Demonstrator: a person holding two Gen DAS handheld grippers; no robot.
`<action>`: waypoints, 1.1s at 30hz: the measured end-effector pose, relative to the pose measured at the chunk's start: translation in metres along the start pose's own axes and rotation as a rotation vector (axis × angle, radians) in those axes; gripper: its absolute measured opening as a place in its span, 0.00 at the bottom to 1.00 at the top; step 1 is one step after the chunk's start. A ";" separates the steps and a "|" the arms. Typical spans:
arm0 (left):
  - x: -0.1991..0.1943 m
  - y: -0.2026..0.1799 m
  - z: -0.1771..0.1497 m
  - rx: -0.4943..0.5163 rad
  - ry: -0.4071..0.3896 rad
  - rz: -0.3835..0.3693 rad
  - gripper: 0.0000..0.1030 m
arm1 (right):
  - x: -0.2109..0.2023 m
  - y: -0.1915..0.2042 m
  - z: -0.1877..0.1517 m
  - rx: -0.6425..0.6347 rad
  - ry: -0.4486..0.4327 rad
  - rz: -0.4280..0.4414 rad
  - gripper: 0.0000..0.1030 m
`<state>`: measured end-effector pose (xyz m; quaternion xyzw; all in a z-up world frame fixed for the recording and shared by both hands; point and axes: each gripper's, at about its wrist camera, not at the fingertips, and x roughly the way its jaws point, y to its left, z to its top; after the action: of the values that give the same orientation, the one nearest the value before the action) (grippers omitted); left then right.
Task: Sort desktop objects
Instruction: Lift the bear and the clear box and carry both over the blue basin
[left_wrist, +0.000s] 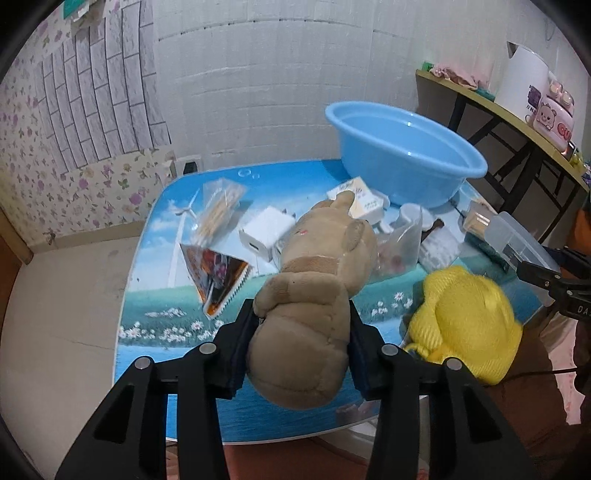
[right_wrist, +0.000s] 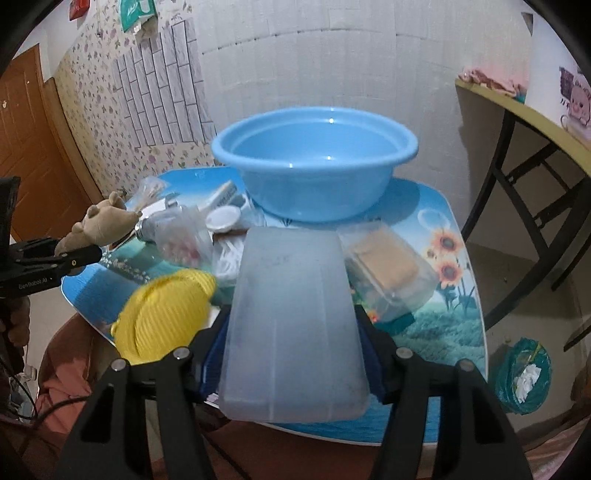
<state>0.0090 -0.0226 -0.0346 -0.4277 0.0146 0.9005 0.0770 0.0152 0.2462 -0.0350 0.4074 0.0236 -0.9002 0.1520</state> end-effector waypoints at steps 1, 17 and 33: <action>-0.002 0.000 0.001 0.000 -0.003 0.002 0.42 | -0.001 0.000 0.001 -0.006 0.000 -0.008 0.59; -0.023 -0.013 0.044 0.011 -0.048 -0.013 0.42 | -0.031 -0.011 0.028 0.027 -0.114 0.003 0.59; 0.001 -0.056 0.114 0.053 -0.072 -0.106 0.42 | -0.025 -0.015 0.085 0.025 -0.205 0.021 0.59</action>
<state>-0.0708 0.0429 0.0391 -0.3931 0.0129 0.9092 0.1365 -0.0353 0.2530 0.0391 0.3152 -0.0074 -0.9357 0.1582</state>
